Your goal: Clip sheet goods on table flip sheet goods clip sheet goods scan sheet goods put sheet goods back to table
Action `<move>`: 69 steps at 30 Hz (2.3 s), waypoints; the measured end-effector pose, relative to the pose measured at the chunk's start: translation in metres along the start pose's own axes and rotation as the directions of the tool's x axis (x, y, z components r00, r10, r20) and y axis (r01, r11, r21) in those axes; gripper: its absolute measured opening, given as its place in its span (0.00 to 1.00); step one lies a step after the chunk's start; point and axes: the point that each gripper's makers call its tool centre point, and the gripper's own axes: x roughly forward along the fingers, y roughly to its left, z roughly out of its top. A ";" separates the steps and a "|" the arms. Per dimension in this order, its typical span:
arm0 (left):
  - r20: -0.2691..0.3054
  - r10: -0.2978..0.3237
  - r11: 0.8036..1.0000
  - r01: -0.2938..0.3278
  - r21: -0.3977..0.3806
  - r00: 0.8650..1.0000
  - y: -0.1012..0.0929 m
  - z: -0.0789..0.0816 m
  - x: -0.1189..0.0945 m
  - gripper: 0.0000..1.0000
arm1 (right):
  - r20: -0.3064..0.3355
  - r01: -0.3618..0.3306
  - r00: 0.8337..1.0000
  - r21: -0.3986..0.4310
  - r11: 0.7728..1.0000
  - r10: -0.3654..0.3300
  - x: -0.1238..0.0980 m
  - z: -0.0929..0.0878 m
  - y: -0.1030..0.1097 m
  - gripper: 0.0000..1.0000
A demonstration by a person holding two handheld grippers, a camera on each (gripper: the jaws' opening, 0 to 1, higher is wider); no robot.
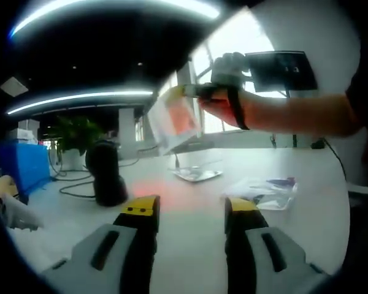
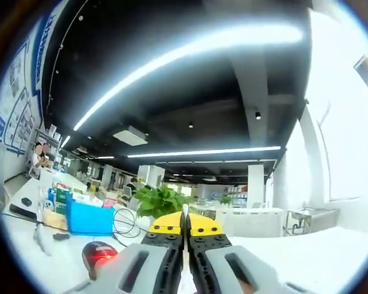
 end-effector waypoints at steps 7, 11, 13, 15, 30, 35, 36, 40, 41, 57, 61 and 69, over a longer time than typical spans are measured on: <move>0.008 0.001 1.000 -0.001 -0.007 1.000 0.001 0.002 -0.001 0.34 | -0.021 -0.029 0.999 0.046 0.999 0.030 -0.007 0.003 -0.003 0.00; 0.001 0.004 1.000 -0.004 -0.006 1.000 0.002 0.000 0.000 0.34 | -0.034 -0.055 0.998 0.055 0.997 0.057 -0.012 0.001 0.002 0.00; -0.002 0.003 1.000 -0.003 -0.004 1.000 0.001 0.000 0.000 0.34 | -0.041 -0.070 0.996 0.069 0.995 0.073 -0.015 0.001 0.003 0.00; -0.002 0.003 1.000 -0.003 -0.001 1.000 0.002 0.000 0.000 0.34 | -0.052 -0.078 0.995 0.077 0.994 0.082 -0.017 0.000 0.003 0.00; -0.004 0.002 1.000 -0.002 0.006 1.000 0.000 -0.001 0.001 0.34 | -0.130 -0.194 0.969 0.132 0.972 0.211 -0.030 -0.037 0.021 0.00; -0.005 0.008 1.000 -0.008 0.003 1.000 0.001 -0.001 0.001 0.34 | -0.152 -0.202 0.963 0.140 0.969 0.222 -0.035 -0.047 0.023 0.00; -0.005 0.008 1.000 -0.008 0.004 1.000 0.001 -0.001 0.002 0.34 | -0.154 -0.202 0.963 0.142 0.969 0.223 -0.036 -0.048 0.023 0.00; -0.010 0.008 1.000 -0.008 0.014 1.000 0.001 -0.002 0.002 0.34 | -0.163 -0.201 0.961 0.148 0.968 0.224 -0.040 -0.052 0.022 0.00; -0.010 0.009 1.000 -0.009 0.015 1.000 0.001 -0.002 0.002 0.34 | -0.165 -0.202 0.960 0.151 0.968 0.226 -0.041 -0.053 0.022 0.00; -0.003 0.010 1.000 -0.010 0.009 1.000 0.001 0.000 0.001 0.34 | -0.211 -0.122 0.965 0.159 0.980 0.154 -0.036 -0.076 -0.029 0.00; -0.004 0.012 1.000 -0.012 0.007 1.000 0.002 0.000 0.001 0.34 | -0.253 -0.070 0.959 0.220 0.973 0.127 -0.031 -0.089 -0.048 0.00; -0.006 0.010 1.000 -0.010 0.009 1.000 0.002 -0.001 0.002 0.34 | -0.300 -0.054 0.947 0.198 0.979 0.113 -0.024 -0.105 -0.064 0.00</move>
